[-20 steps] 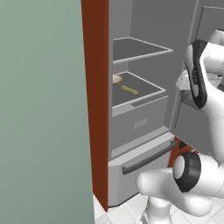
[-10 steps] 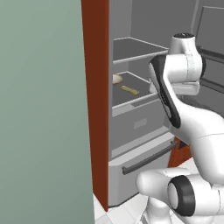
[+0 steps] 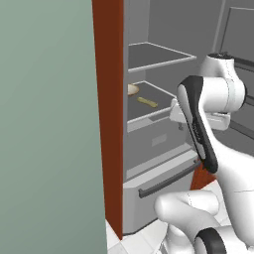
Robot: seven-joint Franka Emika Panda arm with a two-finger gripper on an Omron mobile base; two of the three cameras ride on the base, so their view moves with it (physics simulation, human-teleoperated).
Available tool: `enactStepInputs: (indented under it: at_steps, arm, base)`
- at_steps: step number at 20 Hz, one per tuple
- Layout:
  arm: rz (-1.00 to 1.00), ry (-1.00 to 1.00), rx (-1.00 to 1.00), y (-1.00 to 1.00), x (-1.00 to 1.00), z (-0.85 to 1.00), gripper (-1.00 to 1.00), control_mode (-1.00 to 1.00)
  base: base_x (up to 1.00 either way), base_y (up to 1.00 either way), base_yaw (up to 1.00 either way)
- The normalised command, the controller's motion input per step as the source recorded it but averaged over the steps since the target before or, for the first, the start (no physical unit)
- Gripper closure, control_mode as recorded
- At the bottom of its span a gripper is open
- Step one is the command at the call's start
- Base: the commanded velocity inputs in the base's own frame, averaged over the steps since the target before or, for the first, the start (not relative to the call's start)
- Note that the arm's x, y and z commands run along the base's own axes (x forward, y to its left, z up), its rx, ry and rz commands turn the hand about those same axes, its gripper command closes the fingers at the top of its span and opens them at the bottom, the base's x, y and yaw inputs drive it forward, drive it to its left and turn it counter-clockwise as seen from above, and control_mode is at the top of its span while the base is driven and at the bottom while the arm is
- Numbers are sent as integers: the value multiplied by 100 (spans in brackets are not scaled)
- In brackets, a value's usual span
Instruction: Retrieve the butter from the fridge and place it on a plate on the dining table. Then retrieve the butter knife by the fridge and place it near the plate.
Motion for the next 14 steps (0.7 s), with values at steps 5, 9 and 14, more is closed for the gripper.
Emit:
enactStepInputs:
  at_steps: [5,9,14]
  arm:
    - [3,10,-1,26,-15,-18,-100,-100]
    - [0,13,-13,19,0,-34,-100,-100]
    - [9,16,-8,1,13,-24,-100,-100]
  base:
    - [0,0,0]
    - [0,0,0]
    - [0,0,0]
